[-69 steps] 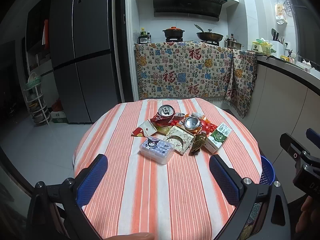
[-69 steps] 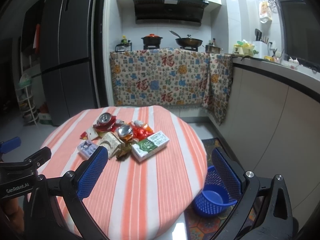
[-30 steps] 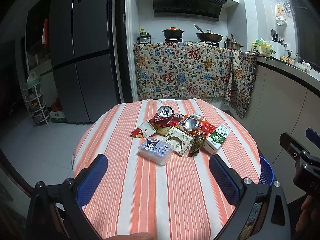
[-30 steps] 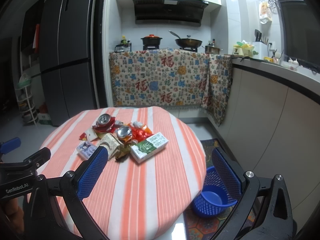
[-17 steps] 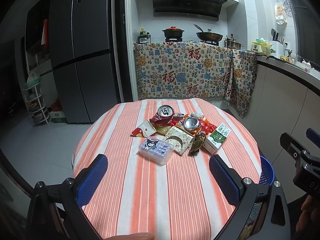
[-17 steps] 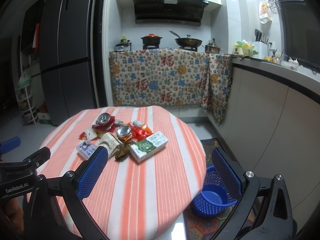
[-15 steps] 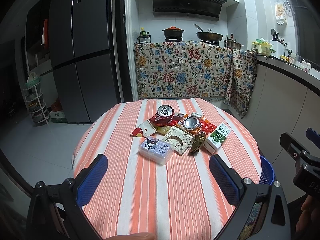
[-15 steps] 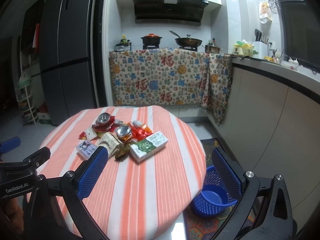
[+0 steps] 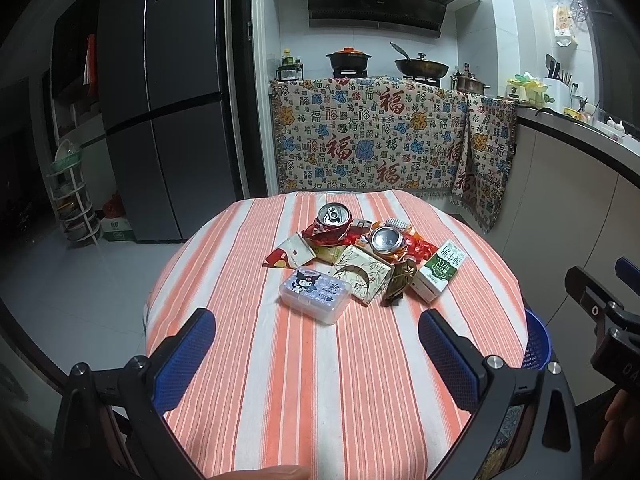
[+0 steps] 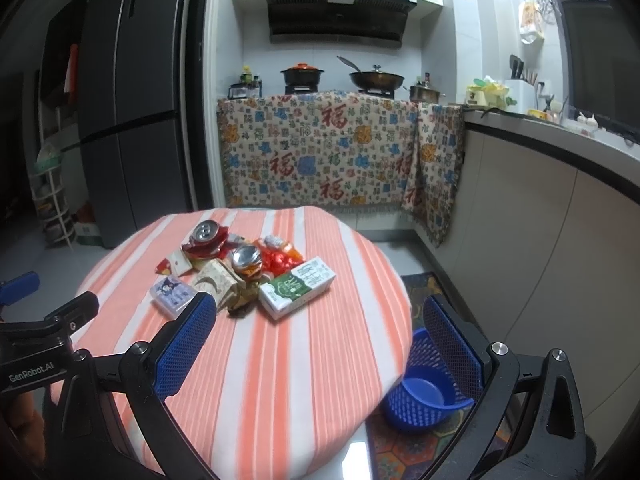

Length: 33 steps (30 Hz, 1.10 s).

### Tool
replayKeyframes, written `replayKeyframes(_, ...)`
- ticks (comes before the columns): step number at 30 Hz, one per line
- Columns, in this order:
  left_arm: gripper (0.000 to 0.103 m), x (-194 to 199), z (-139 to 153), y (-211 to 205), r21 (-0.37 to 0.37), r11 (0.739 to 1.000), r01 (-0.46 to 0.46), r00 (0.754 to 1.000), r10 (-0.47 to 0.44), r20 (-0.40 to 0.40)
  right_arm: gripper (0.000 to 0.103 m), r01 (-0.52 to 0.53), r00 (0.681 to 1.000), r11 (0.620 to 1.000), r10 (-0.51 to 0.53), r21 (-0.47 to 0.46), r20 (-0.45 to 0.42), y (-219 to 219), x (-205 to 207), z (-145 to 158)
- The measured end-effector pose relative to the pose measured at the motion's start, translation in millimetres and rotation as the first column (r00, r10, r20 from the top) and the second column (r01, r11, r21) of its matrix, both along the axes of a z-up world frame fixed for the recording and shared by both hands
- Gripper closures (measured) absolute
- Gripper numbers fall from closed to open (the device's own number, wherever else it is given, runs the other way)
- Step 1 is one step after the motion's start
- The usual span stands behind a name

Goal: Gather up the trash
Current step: 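Grasp the clear cartoon card box with left tool while right tool grasps green milk carton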

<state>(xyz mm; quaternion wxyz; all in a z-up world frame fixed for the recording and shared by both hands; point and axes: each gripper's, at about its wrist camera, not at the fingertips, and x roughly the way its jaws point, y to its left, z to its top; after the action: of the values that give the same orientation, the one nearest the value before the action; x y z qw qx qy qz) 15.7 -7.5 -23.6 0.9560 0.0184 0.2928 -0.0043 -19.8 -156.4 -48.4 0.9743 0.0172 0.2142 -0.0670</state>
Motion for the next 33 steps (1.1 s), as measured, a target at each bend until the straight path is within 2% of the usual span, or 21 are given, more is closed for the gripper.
replayKeyframes(9, 0.0, 21.9, -33.7, 6.7, -0.004, 1.0, -0.017, 0.996, 0.017, -0.085, 0.0, -0.003, 0.999, 1.0, 0.003, 0.008, -0.047, -2.6, 12.6, -15.8)
replayKeyframes(14, 0.0, 40.3, -57.7, 14.7, -0.047, 0.998, -0.044, 0.988, 0.037, -0.15, 0.0, -0.009, 0.996, 1.0, 0.01, 0.013, -0.083, -5.6, 21.9, -29.5)
replayKeyframes(19, 0.0, 76.0, -72.1, 15.3, -0.055, 0.994, -0.092, 0.976, 0.079, -0.201, 0.0, -0.025, 0.992, 0.999, 0.028, 0.031, -0.126, -9.2, 32.5, -47.2)
replayKeyframes(22, 0.0, 108.1, -78.2, 14.4, -0.079, 0.986, -0.146, 0.963, 0.124, -0.238, 0.0, -0.029, 0.989, 0.998, 0.036, 0.048, -0.14, -12.1, 37.0, -55.4)
replayKeyframes(28, 0.0, 178.8, -93.8, 0.3, -0.061, 0.959, -0.277, 0.921, 0.247, -0.301, 0.0, -0.042, 0.985, 0.996, 0.054, 0.074, -0.164, -19.5, 43.4, -67.5)
replayKeyframes(30, 0.0, 198.6, -100.9, -5.5, -0.031, 0.951, -0.308, 0.903, 0.282, -0.326, 0.0, -0.047, 0.984, 0.996, 0.06, 0.082, -0.169, -22.6, 45.2, -70.4)
replayKeyframes(33, 0.0, 219.4, -113.6, -12.5, 0.053, 0.938, -0.343, 0.873, 0.34, -0.349, 0.0, -0.042, 0.983, 0.995, 0.058, 0.094, -0.175, -28.1, 48.1, -74.6)
